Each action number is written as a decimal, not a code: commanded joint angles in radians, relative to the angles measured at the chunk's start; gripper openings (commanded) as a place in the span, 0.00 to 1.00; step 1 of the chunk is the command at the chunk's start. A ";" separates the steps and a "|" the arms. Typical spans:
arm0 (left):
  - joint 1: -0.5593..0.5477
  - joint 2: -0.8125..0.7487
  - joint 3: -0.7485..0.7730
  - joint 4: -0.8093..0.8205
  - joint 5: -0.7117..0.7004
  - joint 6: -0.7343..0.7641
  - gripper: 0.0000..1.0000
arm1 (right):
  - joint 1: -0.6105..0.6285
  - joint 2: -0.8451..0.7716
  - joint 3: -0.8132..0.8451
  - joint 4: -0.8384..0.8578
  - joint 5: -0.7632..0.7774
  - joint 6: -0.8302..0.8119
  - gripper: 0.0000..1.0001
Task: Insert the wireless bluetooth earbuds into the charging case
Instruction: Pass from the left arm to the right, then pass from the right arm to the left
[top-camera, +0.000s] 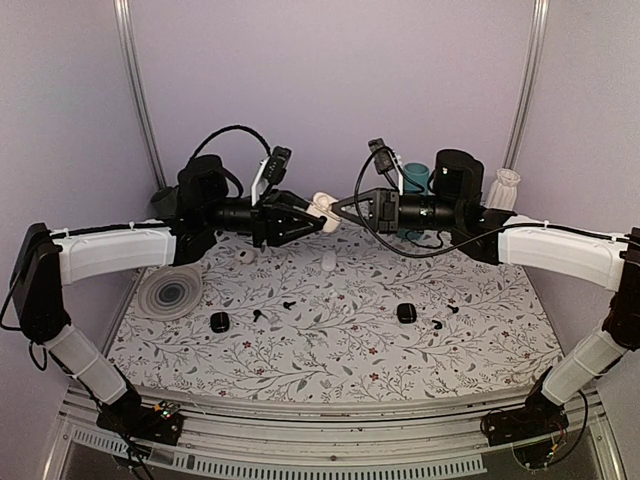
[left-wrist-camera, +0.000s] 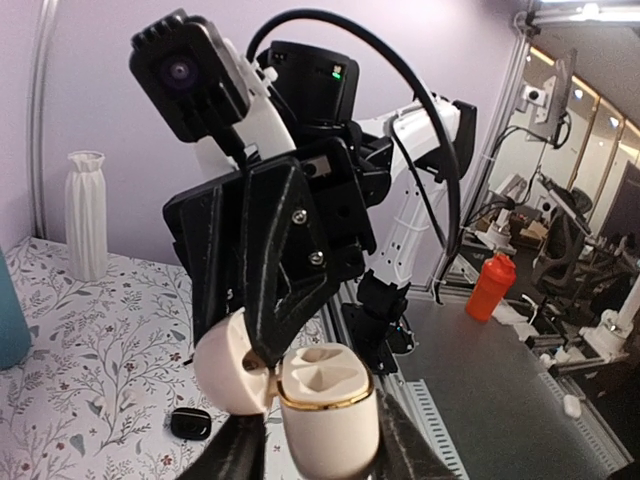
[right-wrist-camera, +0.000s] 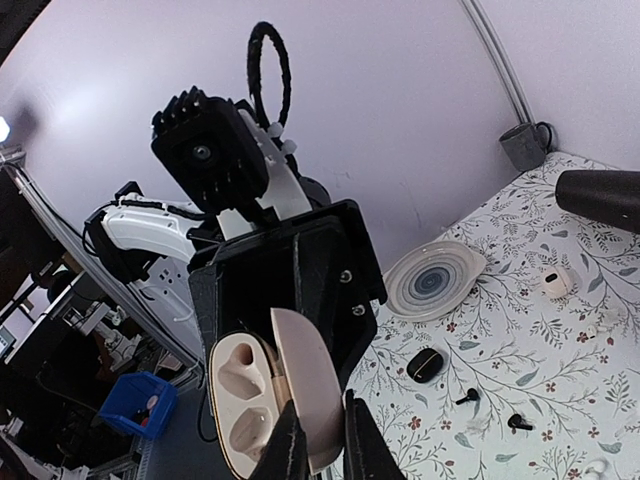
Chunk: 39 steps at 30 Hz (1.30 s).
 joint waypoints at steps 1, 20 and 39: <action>-0.006 -0.006 0.014 -0.054 -0.015 0.038 0.42 | 0.010 -0.009 0.060 -0.045 -0.018 -0.069 0.04; -0.022 -0.106 -0.010 -0.271 -0.111 0.274 0.55 | 0.036 0.009 0.298 -0.562 0.162 -0.548 0.04; -0.048 -0.128 -0.083 -0.112 -0.147 0.276 0.42 | 0.063 -0.021 0.283 -0.548 0.258 -0.596 0.04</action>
